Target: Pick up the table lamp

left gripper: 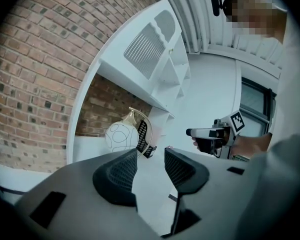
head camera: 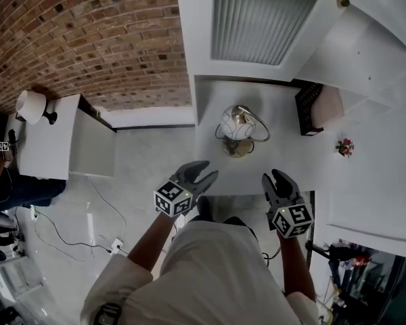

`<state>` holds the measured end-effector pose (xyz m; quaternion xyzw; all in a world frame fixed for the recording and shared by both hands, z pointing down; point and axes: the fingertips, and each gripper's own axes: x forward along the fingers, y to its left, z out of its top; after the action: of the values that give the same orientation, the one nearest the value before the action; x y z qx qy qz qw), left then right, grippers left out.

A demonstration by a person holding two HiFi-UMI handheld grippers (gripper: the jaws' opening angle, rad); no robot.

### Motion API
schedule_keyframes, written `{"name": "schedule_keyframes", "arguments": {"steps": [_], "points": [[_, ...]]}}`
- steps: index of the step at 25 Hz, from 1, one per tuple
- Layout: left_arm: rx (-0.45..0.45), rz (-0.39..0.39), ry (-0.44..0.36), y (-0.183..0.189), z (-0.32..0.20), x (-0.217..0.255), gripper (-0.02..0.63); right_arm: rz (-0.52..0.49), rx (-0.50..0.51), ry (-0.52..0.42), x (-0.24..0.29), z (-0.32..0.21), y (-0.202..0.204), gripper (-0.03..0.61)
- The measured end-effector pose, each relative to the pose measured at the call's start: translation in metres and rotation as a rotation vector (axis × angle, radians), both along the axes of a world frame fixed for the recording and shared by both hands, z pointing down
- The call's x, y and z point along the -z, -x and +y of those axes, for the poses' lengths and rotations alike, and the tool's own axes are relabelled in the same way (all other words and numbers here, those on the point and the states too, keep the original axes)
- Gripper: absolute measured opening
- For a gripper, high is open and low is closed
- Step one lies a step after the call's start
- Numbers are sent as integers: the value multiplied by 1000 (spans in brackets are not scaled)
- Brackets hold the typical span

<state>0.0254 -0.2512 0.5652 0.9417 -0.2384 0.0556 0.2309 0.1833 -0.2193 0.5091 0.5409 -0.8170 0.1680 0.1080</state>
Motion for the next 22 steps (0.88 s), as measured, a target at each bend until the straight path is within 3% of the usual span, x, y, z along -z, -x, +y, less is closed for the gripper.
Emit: {"name": "schedule_keyframes", "arguments": {"steps": [10, 22], "points": [[52, -4, 12, -10, -23, -16, 189, 26, 25, -3, 3, -39, -18, 138], [227, -10, 84, -44, -32, -48, 195, 52, 210, 76, -37, -98, -51, 171]]}}
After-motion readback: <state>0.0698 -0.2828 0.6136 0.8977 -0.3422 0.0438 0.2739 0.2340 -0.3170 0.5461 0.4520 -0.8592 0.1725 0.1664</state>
